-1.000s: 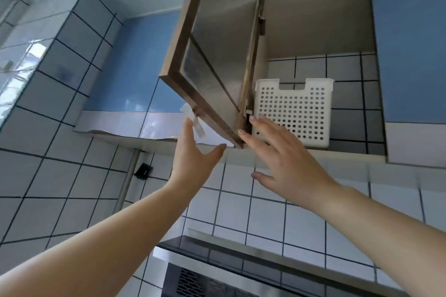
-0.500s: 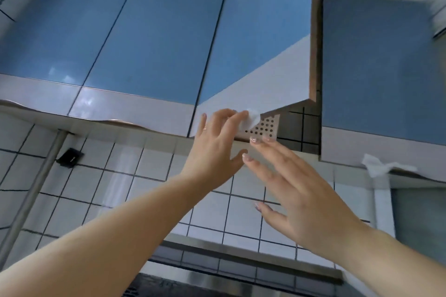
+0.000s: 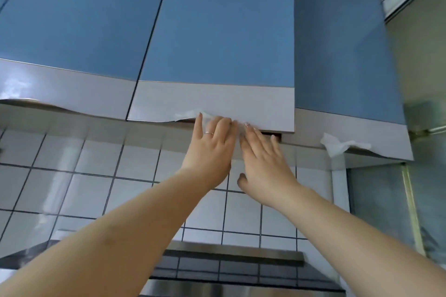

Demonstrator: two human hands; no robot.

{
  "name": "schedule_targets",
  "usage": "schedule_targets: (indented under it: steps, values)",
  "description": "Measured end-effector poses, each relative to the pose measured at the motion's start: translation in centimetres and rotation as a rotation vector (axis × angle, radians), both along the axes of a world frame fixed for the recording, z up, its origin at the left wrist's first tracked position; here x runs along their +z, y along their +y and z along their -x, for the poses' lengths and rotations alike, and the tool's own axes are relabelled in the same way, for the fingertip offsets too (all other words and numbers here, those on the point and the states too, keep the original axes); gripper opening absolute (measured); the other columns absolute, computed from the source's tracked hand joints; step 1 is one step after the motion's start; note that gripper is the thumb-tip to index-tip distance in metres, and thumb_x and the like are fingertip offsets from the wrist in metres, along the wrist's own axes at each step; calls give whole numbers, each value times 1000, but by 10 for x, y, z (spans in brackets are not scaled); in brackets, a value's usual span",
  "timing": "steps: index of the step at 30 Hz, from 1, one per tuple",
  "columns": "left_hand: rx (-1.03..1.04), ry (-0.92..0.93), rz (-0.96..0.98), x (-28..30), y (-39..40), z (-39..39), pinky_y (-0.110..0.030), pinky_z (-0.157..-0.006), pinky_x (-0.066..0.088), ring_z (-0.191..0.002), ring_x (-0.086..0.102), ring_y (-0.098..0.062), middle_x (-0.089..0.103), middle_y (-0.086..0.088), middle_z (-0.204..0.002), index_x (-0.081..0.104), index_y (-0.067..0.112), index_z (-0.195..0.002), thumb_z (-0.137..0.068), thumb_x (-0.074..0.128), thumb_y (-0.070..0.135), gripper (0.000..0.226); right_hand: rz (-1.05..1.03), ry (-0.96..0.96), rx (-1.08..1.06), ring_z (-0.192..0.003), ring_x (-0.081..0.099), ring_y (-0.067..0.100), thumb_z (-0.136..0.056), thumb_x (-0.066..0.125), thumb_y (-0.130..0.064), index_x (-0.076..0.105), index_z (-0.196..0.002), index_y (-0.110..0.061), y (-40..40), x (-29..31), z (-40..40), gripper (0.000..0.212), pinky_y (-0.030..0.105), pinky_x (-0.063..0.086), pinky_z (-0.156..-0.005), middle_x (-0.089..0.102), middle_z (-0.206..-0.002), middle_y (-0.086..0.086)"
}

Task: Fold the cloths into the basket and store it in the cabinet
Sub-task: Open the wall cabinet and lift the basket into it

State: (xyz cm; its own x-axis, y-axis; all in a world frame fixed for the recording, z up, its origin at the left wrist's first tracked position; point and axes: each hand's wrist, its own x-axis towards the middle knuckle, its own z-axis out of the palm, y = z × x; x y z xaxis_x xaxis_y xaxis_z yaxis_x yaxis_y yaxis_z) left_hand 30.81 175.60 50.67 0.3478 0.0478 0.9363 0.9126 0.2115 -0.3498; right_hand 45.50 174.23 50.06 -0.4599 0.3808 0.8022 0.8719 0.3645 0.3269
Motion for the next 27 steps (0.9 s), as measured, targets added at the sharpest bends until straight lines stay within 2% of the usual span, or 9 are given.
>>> schedule_targets:
  steps: [5,10,15,19,27]
  values:
    - [107,26,-25,-1,21,0,-61,-103,30,-119,53,-30,55,-13,-125,51,3,-132,-54,79,29,87,31,30,41,-143,-22,17,-87,50,-29,-14,-148,-14,27,-2,1,90,45,-11,-115,-26,-155,2]
    - [223,8,13,-3,34,-2,-61,-109,21,-130,43,-26,47,-9,-135,39,6,-141,-67,68,33,83,62,43,98,-143,-22,16,-86,50,-26,-14,-148,-15,48,-1,3,90,42,-10,-116,-23,-156,1]
    - [270,-4,5,-4,46,-1,-61,-107,24,-129,44,-26,49,-10,-134,43,6,-138,-62,73,32,86,93,79,149,-144,-19,15,-86,51,-21,-14,-148,-17,62,0,6,90,44,-8,-117,-21,-156,0]
    - [241,-18,-31,-3,53,-2,-62,-104,30,-122,50,-29,53,-12,-127,50,4,-132,-53,78,22,86,52,84,155,-144,-17,15,-86,48,-14,-14,-149,-17,69,-2,5,88,44,-6,-117,-21,-156,-1]
    - [242,-8,-27,-5,55,2,-64,-103,30,-125,46,-28,51,-12,-130,50,3,-132,-54,77,20,85,16,104,174,-144,-18,16,-85,49,-14,-14,-148,-19,79,-7,7,89,49,-3,-116,-21,-156,-1]
